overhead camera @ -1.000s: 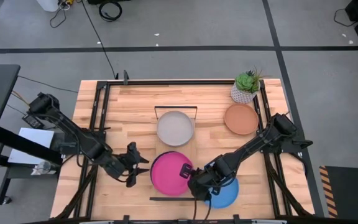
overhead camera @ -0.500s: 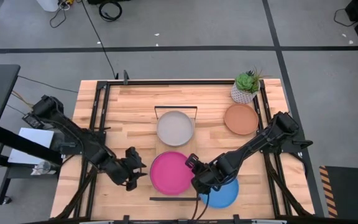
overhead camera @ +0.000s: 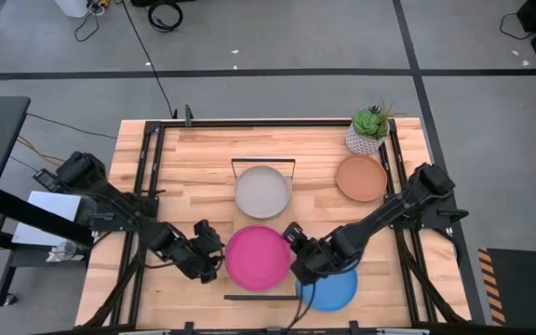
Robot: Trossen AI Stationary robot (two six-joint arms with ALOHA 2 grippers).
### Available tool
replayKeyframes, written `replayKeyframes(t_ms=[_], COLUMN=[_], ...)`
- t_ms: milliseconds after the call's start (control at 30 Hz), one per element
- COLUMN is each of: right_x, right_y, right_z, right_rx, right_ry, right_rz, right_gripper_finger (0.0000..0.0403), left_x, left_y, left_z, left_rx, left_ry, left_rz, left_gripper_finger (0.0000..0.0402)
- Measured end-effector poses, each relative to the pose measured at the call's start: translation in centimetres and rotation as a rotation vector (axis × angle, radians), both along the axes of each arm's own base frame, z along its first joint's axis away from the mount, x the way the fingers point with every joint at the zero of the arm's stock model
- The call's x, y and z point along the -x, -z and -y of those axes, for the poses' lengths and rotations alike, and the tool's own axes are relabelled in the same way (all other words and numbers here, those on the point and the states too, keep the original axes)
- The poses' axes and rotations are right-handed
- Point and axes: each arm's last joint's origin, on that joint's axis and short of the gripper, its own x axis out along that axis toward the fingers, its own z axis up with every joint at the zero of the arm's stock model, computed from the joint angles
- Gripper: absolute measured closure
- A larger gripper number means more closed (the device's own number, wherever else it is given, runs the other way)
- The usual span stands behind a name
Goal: Place and stack plates onto a shelf
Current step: Stack the blue plate on top of the pink plate on the shelf
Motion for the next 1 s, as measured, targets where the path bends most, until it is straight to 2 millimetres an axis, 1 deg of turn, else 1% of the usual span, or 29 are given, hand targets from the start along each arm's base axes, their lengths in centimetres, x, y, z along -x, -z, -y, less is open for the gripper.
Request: replayKeyframes(t_ms=[133, 233, 300, 400, 567, 667, 800, 900, 1000], right_x=[1.8, 2.8, 3.3, 4.4, 5.3, 5.4, 5.3, 5.3, 5.5], right_y=[-1.5, -1.9, -1.3, 0.3, 3.2, 4.2, 5.1, 5.8, 6.5], right_z=[0.2, 0.3, 0.4, 0.9, 3.2, 4.7, 6.3, 6.9, 7.0], right_rx=[-0.072, -0.131, -0.153, -0.180, -0.295, -0.366, -0.451, -0.486, -0.541], right_ry=[0.081, 0.168, 0.218, 0.288, 0.436, 0.507, 0.590, 0.636, 0.644], right_rz=[-0.042, -0.084, -0.107, -0.152, -0.214, -0.218, -0.227, -0.269, -0.300], right_gripper_finger=[0.0287, 0.0287, 0.0287, 0.0287, 0.0282, 0.0274, 0.0258, 0.0249, 0.0247], left_x=[-0.3, -0.4, -0.4, -0.5, -0.5, -0.5, -0.3, -0.2, -0.1], left_y=[0.1, 0.0, -0.1, -0.1, -0.1, -0.1, -0.2, -0.2, -0.1], left_z=[0.3, 0.4, 0.4, 0.4, 0.4, 0.4, 0.6, 0.6, 0.6], left_rx=[-0.008, 0.005, 0.001, -0.007, -0.030, -0.035, 0.014, 0.051, 0.070], left_ry=[0.028, 0.035, 0.041, 0.054, 0.065, 0.075, 0.126, 0.154, 0.166], left_rz=[0.022, 0.034, 0.036, 0.041, 0.045, 0.043, 0.009, -0.021, -0.043], left_gripper_finger=[0.0230, 0.0230, 0.0230, 0.0230, 0.0230, 0.0230, 0.0230, 0.0230, 0.0230])
